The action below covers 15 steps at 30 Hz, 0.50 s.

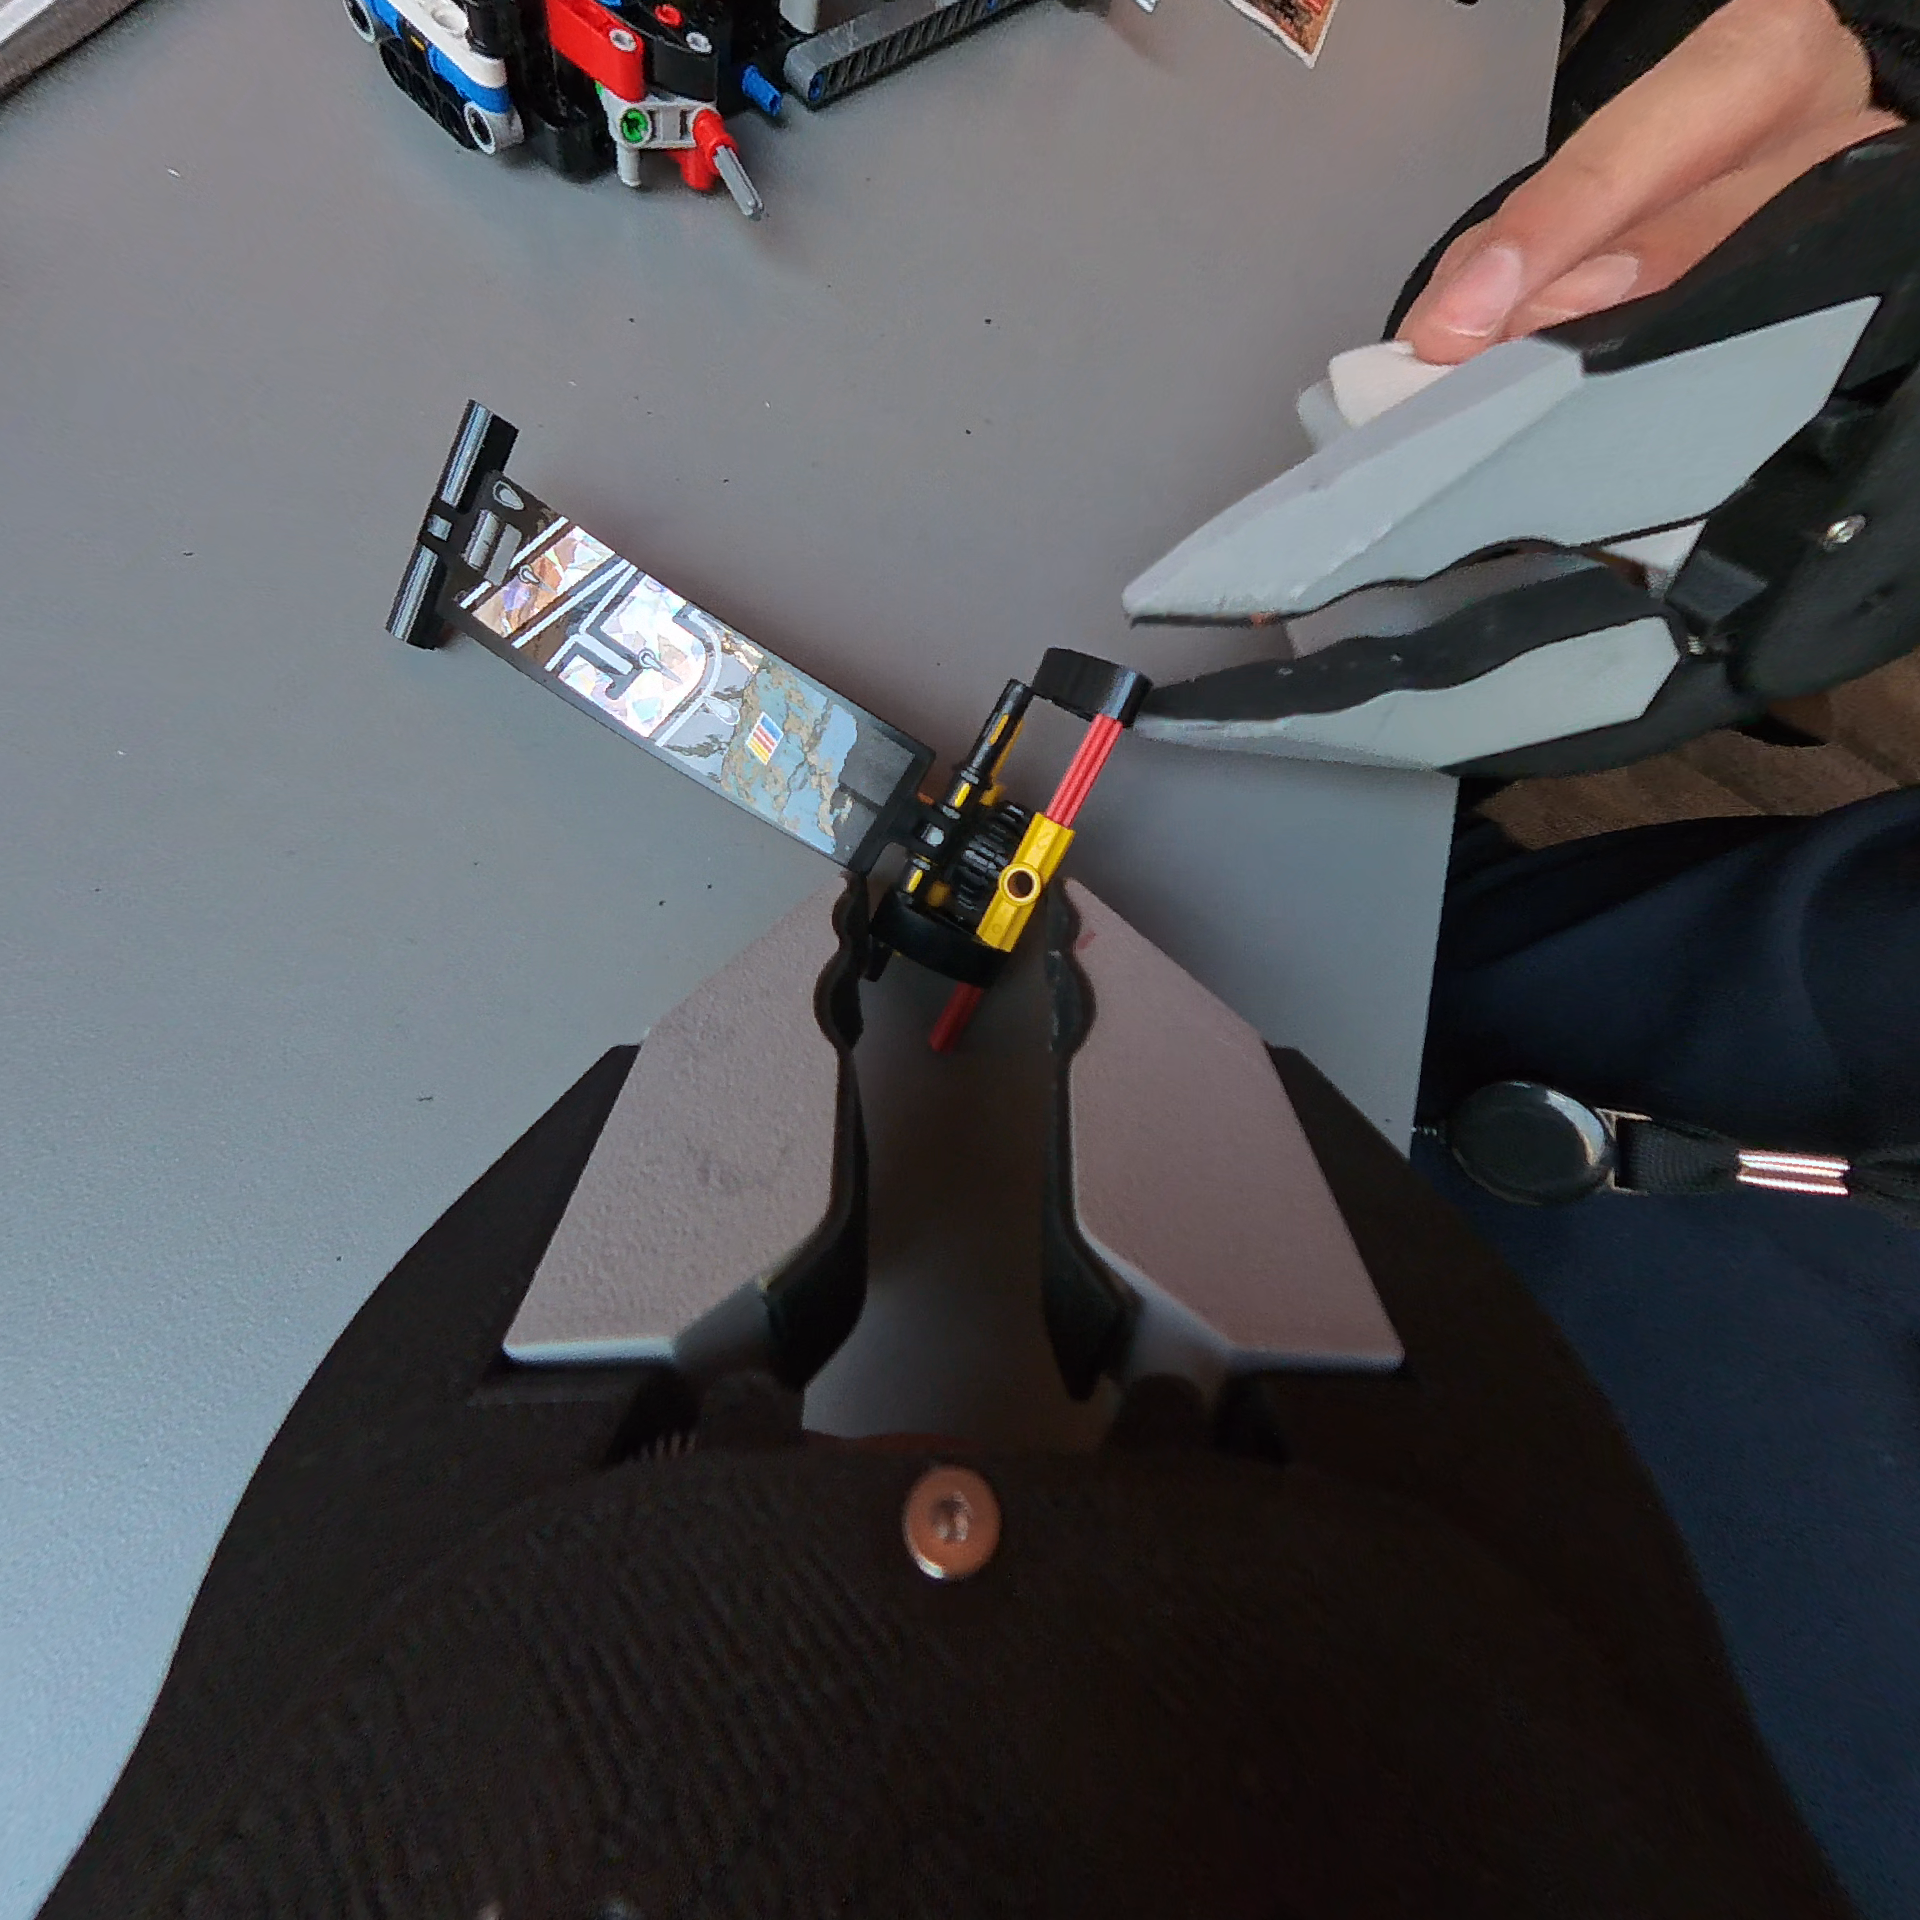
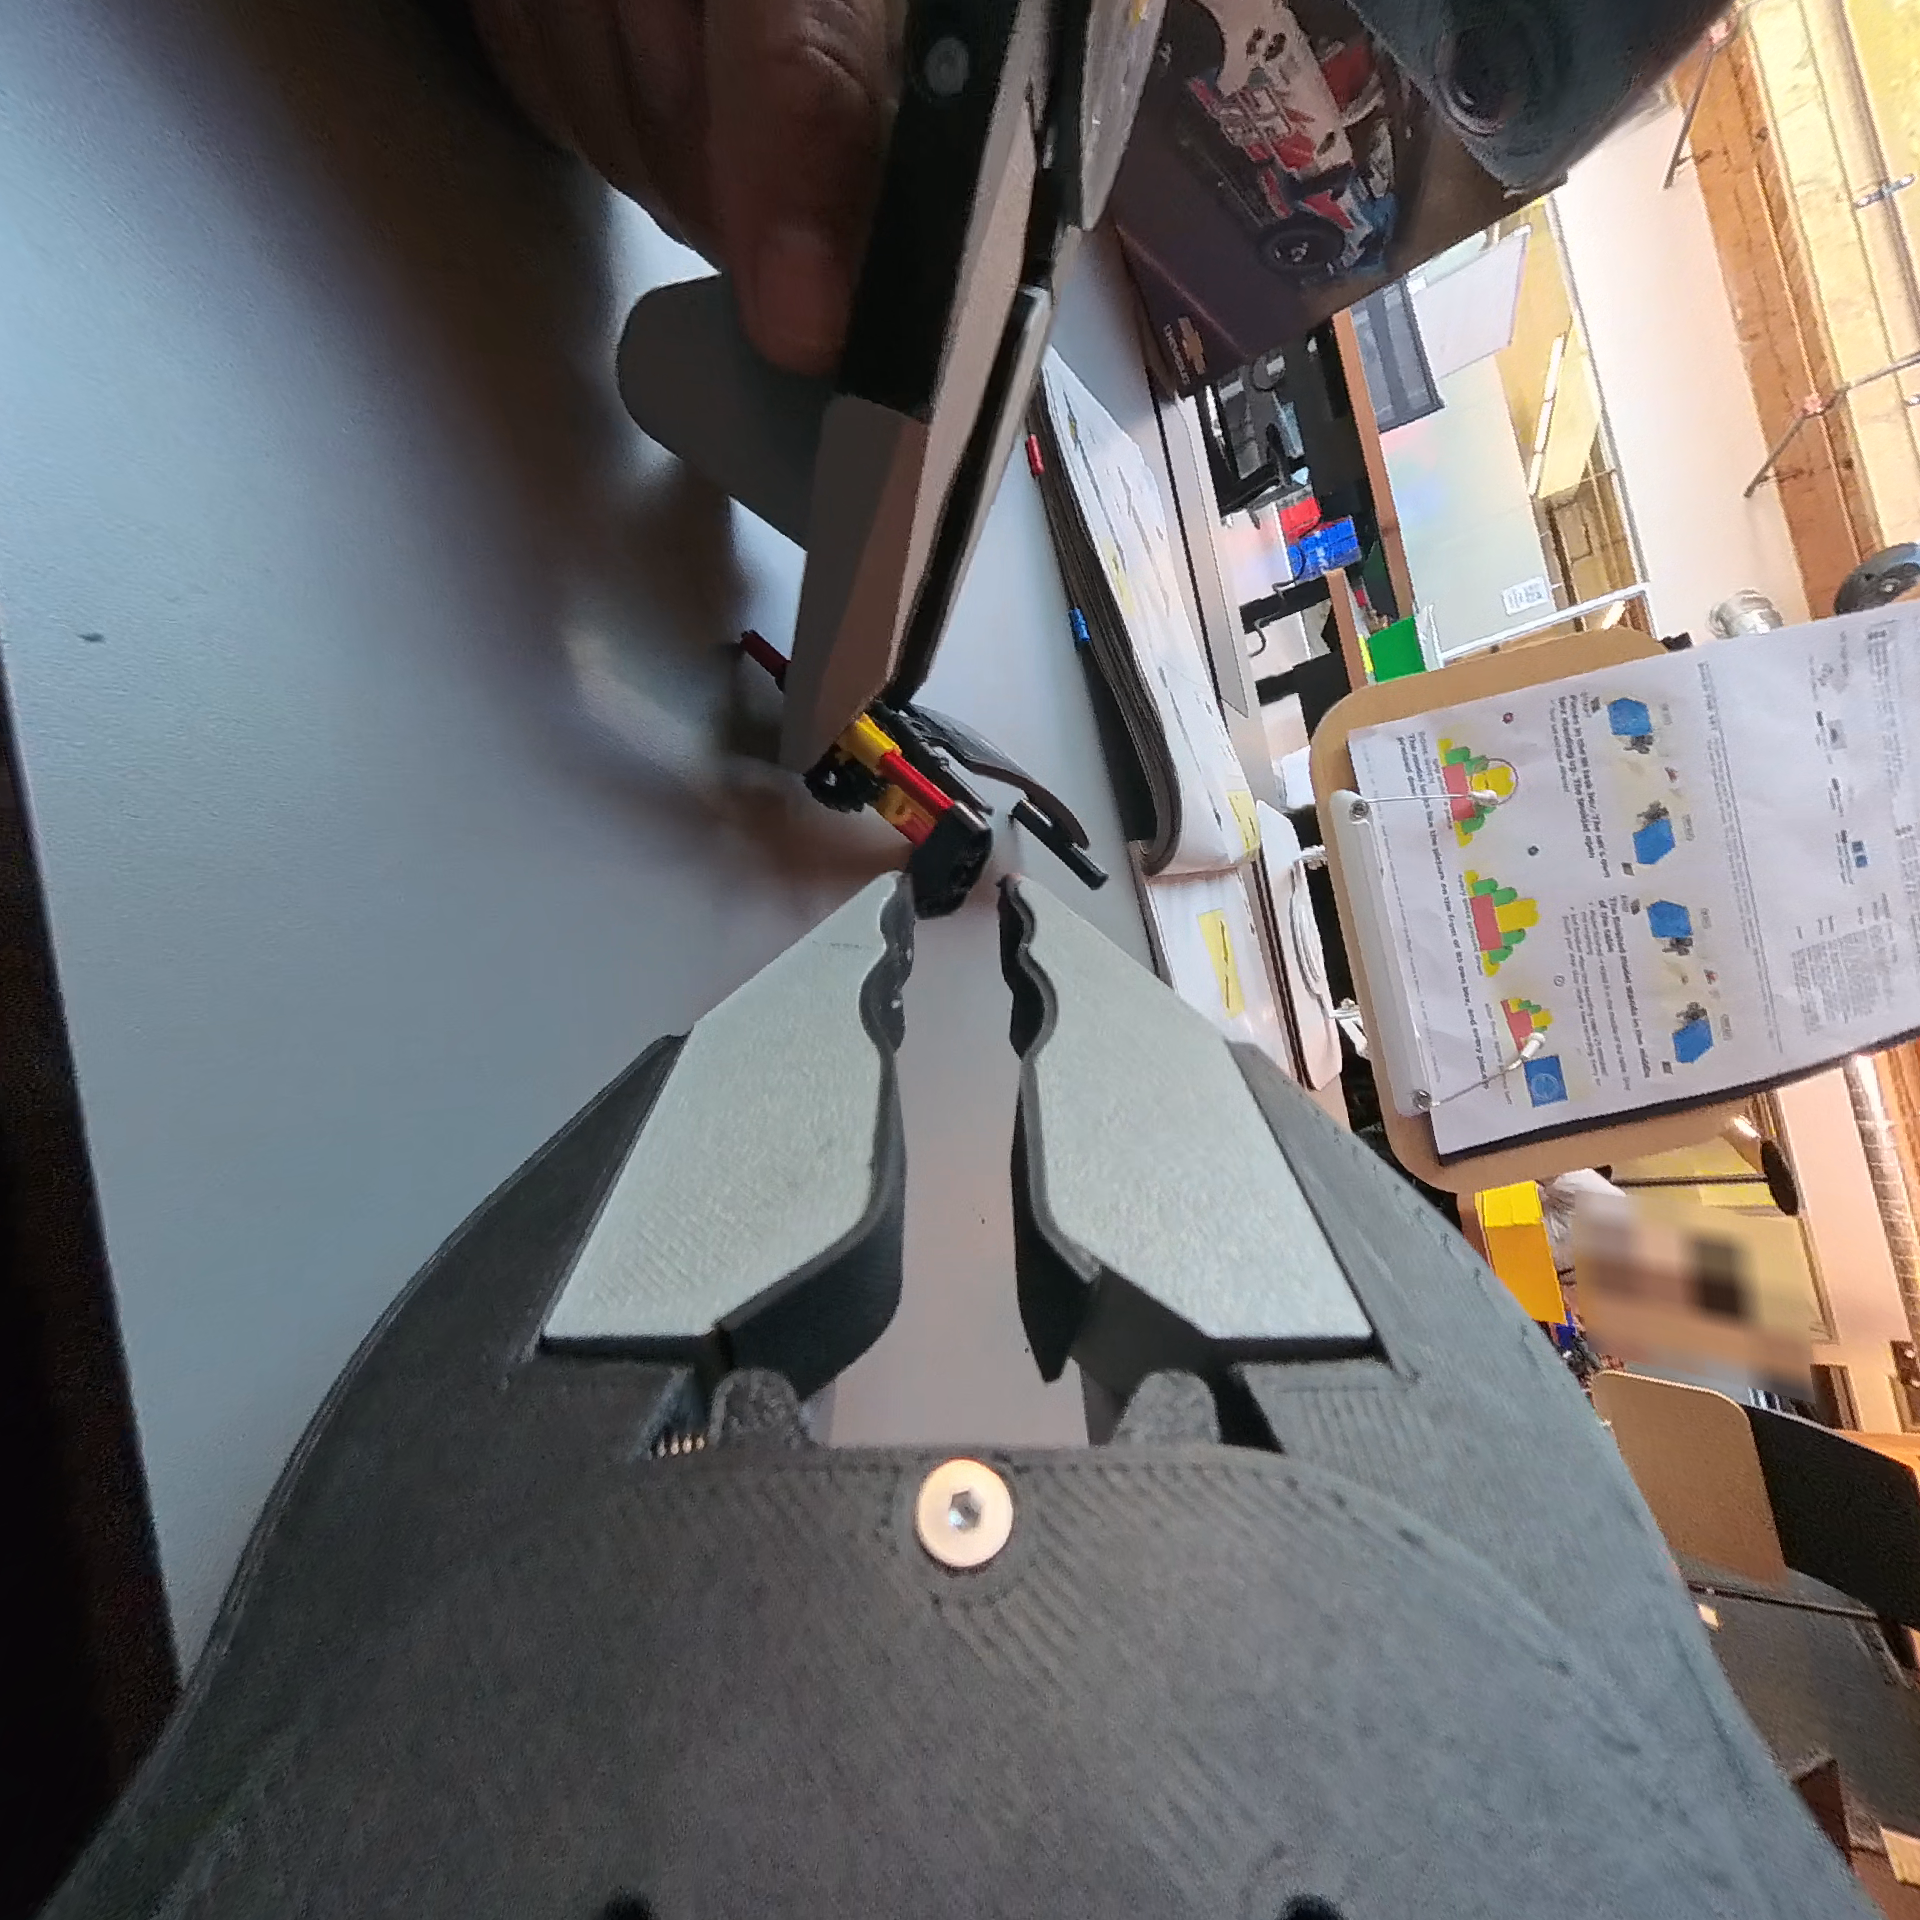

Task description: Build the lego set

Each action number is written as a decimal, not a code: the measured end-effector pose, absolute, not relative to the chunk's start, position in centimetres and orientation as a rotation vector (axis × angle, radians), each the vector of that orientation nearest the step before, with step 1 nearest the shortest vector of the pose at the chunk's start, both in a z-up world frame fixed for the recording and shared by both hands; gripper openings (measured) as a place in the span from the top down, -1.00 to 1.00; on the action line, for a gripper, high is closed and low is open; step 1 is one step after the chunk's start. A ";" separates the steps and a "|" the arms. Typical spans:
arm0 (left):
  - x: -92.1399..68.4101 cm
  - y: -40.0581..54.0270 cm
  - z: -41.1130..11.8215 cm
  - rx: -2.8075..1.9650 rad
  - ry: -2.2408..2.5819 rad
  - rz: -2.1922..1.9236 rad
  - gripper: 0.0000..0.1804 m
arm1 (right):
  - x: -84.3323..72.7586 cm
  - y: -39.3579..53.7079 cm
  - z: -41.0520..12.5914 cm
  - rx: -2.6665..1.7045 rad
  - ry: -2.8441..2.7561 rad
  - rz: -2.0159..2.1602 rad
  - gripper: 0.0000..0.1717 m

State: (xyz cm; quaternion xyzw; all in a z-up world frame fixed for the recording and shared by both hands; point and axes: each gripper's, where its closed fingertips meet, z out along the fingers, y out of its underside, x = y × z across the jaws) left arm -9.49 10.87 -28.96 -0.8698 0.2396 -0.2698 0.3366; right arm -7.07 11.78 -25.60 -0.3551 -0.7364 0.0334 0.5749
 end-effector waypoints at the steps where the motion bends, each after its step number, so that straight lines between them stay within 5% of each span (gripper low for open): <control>1: -9.5 10.9 -29.0 -2.267 0.625 -0.701 0.65 | -7.2 11.6 -25.8 -0.828 -1.735 0.078 0.84; 15: -9.5 10.7 -29.0 -2.267 0.637 -0.709 0.65 | -7.2 12.2 -26.5 -0.846 -1.766 0.091 0.78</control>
